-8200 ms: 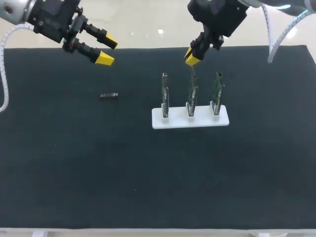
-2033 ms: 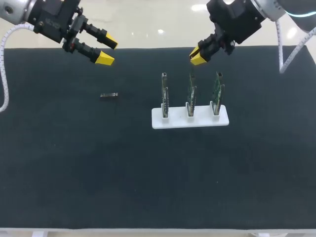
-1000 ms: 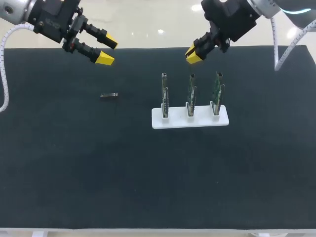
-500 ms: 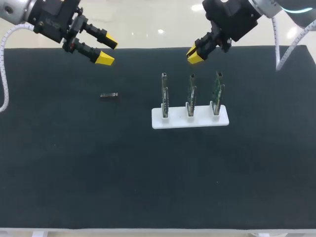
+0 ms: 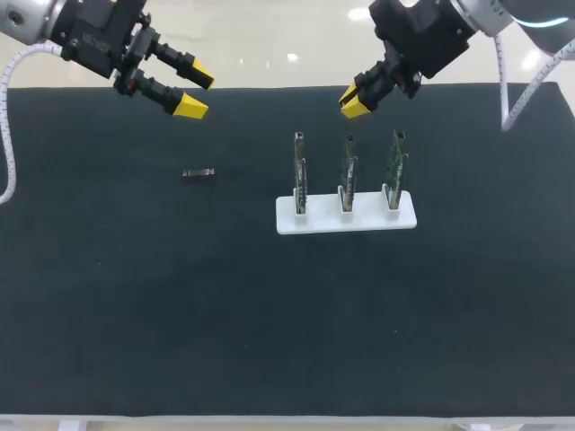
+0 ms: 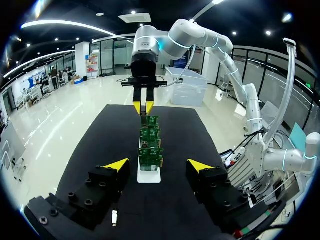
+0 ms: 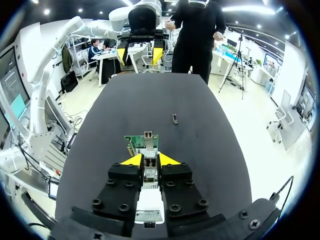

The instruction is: Pick up the optical module with the left hand, and insert it into the network port with the right hand.

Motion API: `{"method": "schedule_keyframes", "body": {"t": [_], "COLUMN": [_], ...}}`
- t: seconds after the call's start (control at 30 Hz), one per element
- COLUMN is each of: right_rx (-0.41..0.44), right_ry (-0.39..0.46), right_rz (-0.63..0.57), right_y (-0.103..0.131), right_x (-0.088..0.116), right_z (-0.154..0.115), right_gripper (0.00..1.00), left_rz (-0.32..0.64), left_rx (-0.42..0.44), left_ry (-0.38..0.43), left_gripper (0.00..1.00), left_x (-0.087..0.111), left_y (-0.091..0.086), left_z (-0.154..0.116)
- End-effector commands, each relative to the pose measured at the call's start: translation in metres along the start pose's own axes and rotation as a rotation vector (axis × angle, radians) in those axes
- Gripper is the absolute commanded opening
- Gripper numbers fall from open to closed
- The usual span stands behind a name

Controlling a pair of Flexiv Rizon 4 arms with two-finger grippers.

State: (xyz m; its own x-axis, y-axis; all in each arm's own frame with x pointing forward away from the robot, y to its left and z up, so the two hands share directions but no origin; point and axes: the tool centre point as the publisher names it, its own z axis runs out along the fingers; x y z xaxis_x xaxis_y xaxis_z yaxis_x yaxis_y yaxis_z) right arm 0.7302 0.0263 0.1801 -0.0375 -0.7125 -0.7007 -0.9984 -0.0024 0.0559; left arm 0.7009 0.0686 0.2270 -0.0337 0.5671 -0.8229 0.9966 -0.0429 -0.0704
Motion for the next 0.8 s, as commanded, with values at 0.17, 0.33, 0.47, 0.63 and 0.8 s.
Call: {"method": "schedule_keyframes", "body": {"t": [0.17, 0.33, 0.47, 0.63, 0.8], "right_rx": [0.001, -0.001, -0.002, -0.002, -0.002], "right_ry": [0.008, 0.012, 0.009, 0.007, 0.01], "right_rz": [-0.001, 0.0, 0.002, 0.001, 0.001], "right_y": [0.0006, 0.0012, 0.0018, 0.0017, 0.0013], "right_x": [-0.0006, -0.0005, 0.0009, 0.0012, 0.0036], "right_z": [-0.0019, -0.0031, -0.003, -0.0028, -0.0033], "right_gripper": [0.0, 0.0, 0.0, 0.0, 0.0], "left_rz": [-0.001, -0.001, -0.001, -0.001, -0.001], "left_rx": [0.001, 0.001, 0.001, 0.001, 0.001], "left_ry": [0.003, 0.003, 0.003, 0.003, 0.003], "left_gripper": [1.0, 1.0, 1.0, 1.0, 1.0], "left_x": [-0.0004, -0.0004, -0.0004, -0.0004, -0.0004], "left_y": [0.0008, 0.0008, 0.0008, 0.0008, 0.0008], "left_z": [0.0002, 0.0002, 0.0002, 0.0002, 0.0002]}}
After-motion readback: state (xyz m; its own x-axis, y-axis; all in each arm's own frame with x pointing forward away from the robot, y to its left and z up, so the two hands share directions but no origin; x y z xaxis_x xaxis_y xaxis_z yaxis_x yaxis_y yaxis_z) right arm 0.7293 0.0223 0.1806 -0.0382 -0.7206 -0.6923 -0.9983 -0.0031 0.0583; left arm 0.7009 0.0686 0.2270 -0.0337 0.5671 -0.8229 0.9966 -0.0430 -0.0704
